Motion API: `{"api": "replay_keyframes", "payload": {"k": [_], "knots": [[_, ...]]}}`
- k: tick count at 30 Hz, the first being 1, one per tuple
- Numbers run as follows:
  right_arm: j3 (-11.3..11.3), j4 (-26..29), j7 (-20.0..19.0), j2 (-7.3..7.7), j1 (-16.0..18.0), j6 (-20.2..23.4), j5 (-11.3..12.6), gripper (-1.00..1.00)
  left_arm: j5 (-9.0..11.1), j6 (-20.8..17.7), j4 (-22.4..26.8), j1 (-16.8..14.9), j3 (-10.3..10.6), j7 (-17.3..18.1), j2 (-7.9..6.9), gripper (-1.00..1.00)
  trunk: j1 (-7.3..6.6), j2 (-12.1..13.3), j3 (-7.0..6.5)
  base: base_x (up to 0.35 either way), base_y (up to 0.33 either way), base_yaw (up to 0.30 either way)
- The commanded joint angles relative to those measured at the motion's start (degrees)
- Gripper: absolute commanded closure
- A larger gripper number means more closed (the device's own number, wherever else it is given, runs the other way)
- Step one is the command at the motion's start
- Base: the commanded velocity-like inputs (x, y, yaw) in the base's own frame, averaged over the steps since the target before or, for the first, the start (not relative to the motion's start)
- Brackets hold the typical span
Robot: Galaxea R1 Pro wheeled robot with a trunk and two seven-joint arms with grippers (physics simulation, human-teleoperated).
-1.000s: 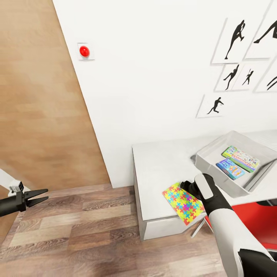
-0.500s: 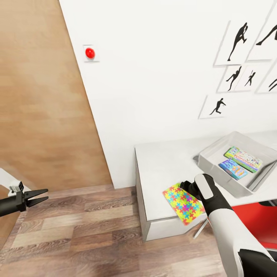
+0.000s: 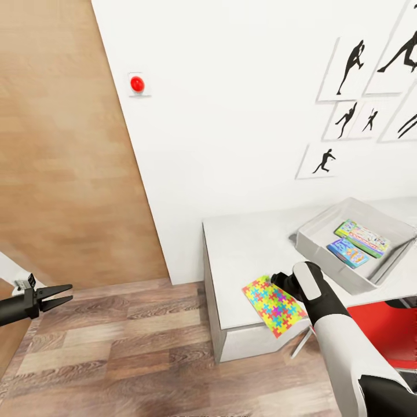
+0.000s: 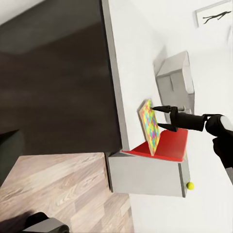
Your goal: Put all the toys in the child's room - the three board games (two on the bed and one on the table), the two jigsaw puzzles on the table, and the tennis ball on the table - inside the toy box on the table in the child's room.
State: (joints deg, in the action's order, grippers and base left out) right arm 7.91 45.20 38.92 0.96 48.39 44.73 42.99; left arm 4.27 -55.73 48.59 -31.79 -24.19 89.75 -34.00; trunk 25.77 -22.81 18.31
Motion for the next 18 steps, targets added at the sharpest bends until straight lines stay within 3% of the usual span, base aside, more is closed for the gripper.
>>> {"api": "replay_keyframes", "payload": {"k": [1,18], "knots": [[0.0,0.06,0.55,0.01,0.06,0.09,0.6,-1.0,-0.05,-0.61,0.01,-0.02,0.02,0.25,-0.02,-1.0,0.02,-0.1,0.04,-0.159,0.0,-0.072],[0.09,0.28,0.55,-0.07,0.09,0.09,0.63,-1.0,-0.05,-0.61,0.01,-0.02,0.02,0.25,-0.02,-1.0,0.02,-0.1,-1.25,-0.045,0.0,-0.081]]}}
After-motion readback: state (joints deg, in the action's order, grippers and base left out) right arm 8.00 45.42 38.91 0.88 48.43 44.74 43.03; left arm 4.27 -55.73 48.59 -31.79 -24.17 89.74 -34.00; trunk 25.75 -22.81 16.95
